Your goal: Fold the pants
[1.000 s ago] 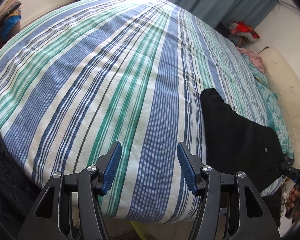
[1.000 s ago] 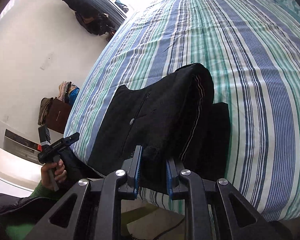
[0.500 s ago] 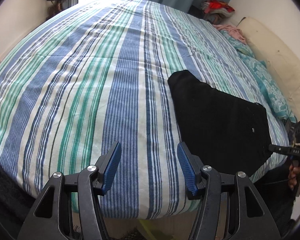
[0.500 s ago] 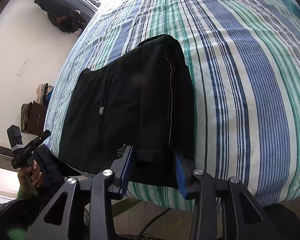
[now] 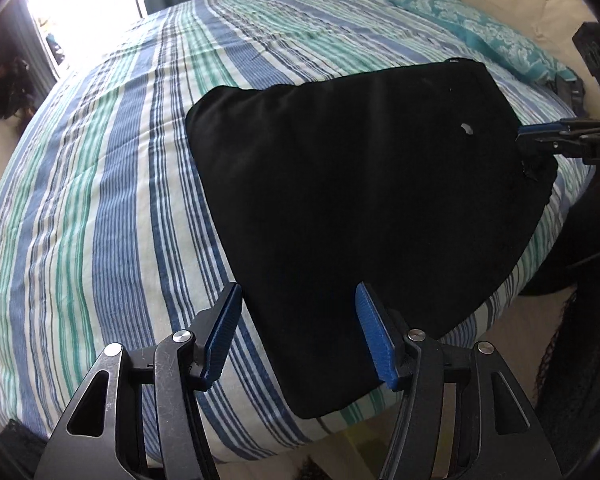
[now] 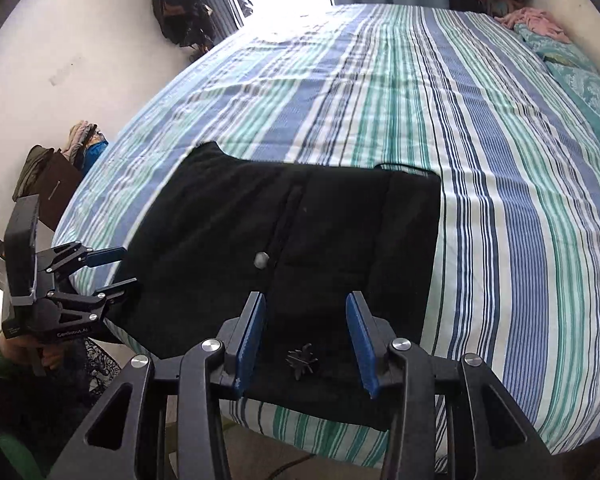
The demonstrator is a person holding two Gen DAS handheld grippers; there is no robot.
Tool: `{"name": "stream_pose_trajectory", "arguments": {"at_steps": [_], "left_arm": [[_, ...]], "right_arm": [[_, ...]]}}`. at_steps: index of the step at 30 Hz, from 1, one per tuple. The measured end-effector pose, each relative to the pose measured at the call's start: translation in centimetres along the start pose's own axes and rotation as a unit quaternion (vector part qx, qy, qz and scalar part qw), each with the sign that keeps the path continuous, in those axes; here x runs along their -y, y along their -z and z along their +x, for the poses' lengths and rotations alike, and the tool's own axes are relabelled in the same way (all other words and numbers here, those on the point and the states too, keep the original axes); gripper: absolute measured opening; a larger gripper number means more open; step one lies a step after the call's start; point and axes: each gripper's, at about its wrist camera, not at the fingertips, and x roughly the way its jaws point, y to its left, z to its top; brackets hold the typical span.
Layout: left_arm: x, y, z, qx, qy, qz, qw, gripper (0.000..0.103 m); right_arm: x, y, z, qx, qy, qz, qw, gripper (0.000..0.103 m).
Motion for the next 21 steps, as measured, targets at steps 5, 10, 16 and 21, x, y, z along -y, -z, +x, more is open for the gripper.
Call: {"name": "stream_pose_trajectory", "arguments": {"at_steps": [5, 10, 16, 21], "left_arm": [[-5.5, 0.8, -3.3, 0.028, 0.016, -0.068, 0.9972, 0.083], [-15.1, -1.4, -1.1, 0.060, -0.029, -0.229, 0.9711, 0.092], [-16.8, -4.5, 6.0, 0.035, -0.088, -0.195, 0.9762, 0.103], [-16.2, -3.2, 7.0, 0.059, -0.095, -0.149, 0.9824, 0.103]], "right_arm": [[1.8, 2.7, -0.5, 0.022, -0.012, 0.047, 0.999, 0.043], [1.9, 3.1, -2.1, 0.071, -0.010, 0.072, 0.995, 0.043], [2.1, 3.3, -3.5, 0.120, 0.006, 0.090, 0.989, 0.051], [2.4, 3.8, -4.0, 0.127, 0.006, 0.095, 0.987, 0.053]]}}
